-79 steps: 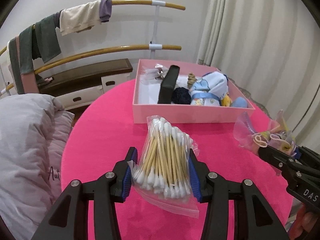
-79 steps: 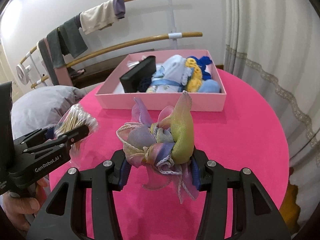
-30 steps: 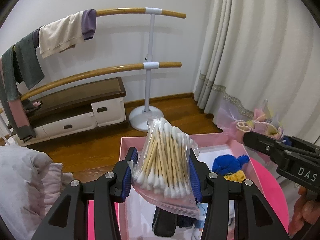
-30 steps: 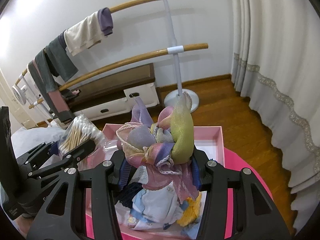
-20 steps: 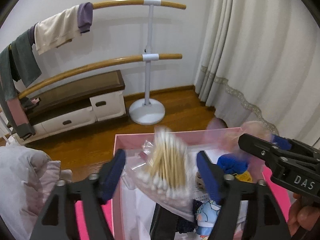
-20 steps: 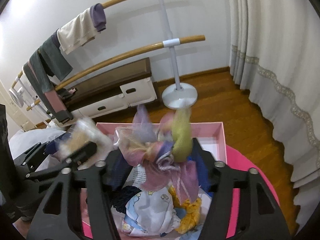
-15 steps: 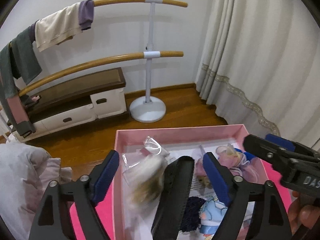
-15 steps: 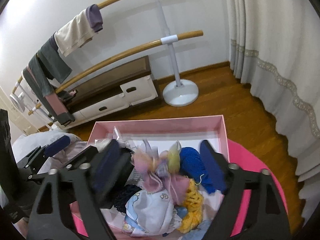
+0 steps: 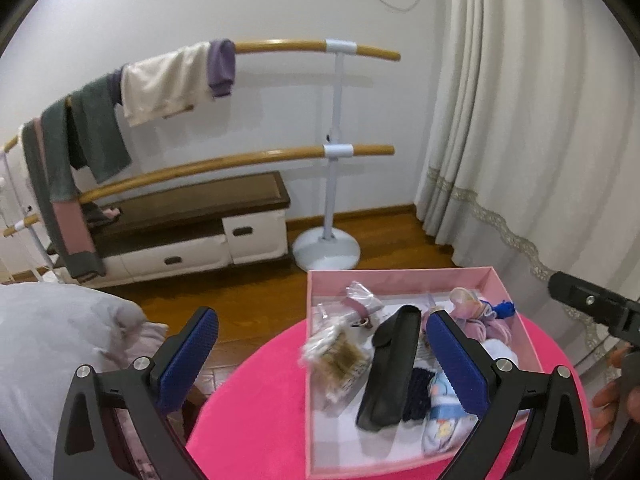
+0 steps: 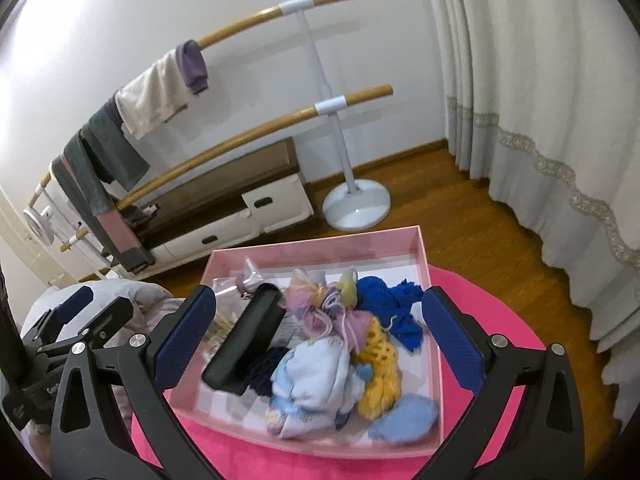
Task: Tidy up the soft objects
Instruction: 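Lift both tools out of the box back over the table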
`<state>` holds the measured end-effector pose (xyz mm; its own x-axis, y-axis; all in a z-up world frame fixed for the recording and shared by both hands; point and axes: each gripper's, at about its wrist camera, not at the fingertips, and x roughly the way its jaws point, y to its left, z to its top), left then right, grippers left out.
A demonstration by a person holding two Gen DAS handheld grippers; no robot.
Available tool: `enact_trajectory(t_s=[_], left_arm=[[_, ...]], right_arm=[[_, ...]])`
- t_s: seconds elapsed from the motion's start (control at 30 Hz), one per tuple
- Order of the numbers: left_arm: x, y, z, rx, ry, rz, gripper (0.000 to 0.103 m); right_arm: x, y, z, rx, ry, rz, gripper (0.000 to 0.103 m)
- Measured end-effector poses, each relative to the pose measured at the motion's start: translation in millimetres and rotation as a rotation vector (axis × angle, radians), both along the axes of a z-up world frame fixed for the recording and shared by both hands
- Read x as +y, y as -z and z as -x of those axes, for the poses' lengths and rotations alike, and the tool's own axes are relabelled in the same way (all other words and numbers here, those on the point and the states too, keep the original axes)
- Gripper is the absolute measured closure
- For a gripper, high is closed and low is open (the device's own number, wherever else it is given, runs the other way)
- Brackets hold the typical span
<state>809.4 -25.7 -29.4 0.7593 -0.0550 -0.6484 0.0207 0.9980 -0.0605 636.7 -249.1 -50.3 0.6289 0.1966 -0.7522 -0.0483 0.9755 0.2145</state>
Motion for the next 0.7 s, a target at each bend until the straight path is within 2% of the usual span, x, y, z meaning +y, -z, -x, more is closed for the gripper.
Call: enact_trajectory(t_s=[0.33, 0.57, 0.7], left_arm=[[-3, -15, 169, -0.138, -0.024, -0.052, 0.000], [-2, -15, 280, -0.186, -0.031, -0.005, 0.000], [1, -19, 337, -0.202, -0.040, 0.027, 0.000]], right_arm=[[17, -49, 105, -0.118, 0.000, 0.041, 0.000], [30, -69, 199, -0.208, 0.004, 0.068, 0.000], [33, -73, 239, -0.235, 0.022, 0.105, 0.000]])
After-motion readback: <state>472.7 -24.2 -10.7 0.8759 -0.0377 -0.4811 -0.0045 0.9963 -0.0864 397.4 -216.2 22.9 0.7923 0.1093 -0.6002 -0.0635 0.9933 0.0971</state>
